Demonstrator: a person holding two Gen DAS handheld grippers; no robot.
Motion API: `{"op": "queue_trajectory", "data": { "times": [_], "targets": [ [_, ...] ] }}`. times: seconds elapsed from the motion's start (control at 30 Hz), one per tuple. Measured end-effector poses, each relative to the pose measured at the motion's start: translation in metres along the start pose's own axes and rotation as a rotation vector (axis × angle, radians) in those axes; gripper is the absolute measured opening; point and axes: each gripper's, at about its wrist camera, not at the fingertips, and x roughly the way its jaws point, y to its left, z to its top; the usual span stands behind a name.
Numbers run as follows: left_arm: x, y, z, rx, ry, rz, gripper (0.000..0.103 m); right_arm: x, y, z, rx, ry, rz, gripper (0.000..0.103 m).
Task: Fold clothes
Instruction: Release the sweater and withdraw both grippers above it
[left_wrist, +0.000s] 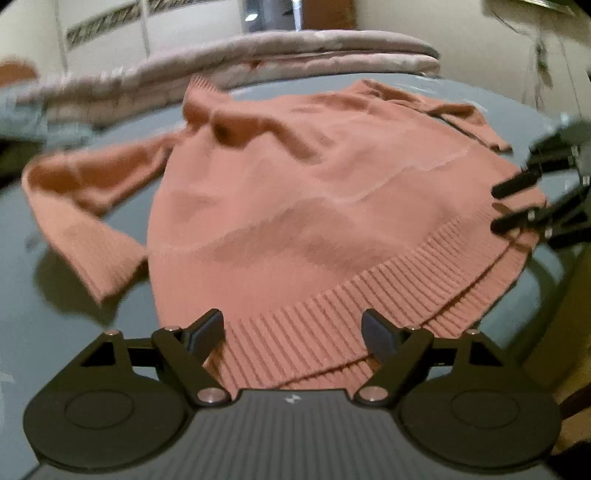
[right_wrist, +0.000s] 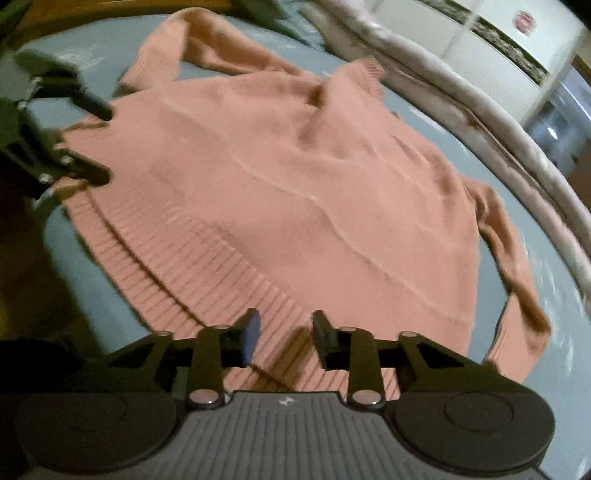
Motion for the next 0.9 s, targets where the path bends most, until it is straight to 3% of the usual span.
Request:
{"op": "queue_trajectory", "data": {
  "times": [0.1, 0.33, 0.43, 0.5, 0.6, 0.7, 0.9],
  "targets": [
    [0.006, 0.004, 0.008, -0.034, 0.052, -0.013, 0.087, 0.004, -0.012, 0.000, 0.086, 0.023, 0.000, 0.071],
    [0.027, -0.003, 0.041, -0.079, 0.252, 0.016, 0.092, 0.020, -0.051, 0.004, 0.295, 0.138, 0.114, 0.081],
    [0.029, -0.003, 0.060, -0.115, 0.322, 0.091, 0.091, 0.022, -0.060, 0.011, 0.318, 0.163, 0.133, 0.081],
    [0.023, -0.003, 0.075, -0.140, 0.319, 0.128, 0.091, 0.018, -0.073, 0.017, 0.370, 0.147, 0.136, 0.081],
    [0.011, 0.000, 0.103, -0.228, 0.285, 0.153, 0.091, 0.016, -0.103, 0.022, 0.488, 0.123, 0.131, 0.090],
    [0.002, -0.001, 0.127, -0.287, 0.246, 0.183, 0.091, 0.015, -0.130, 0.027, 0.600, 0.092, 0.124, 0.090],
    [-0.009, -0.007, 0.161, -0.321, 0.169, 0.219, 0.091, 0.014, -0.174, 0.040, 0.726, 0.030, 0.117, 0.095]
  ]
}}
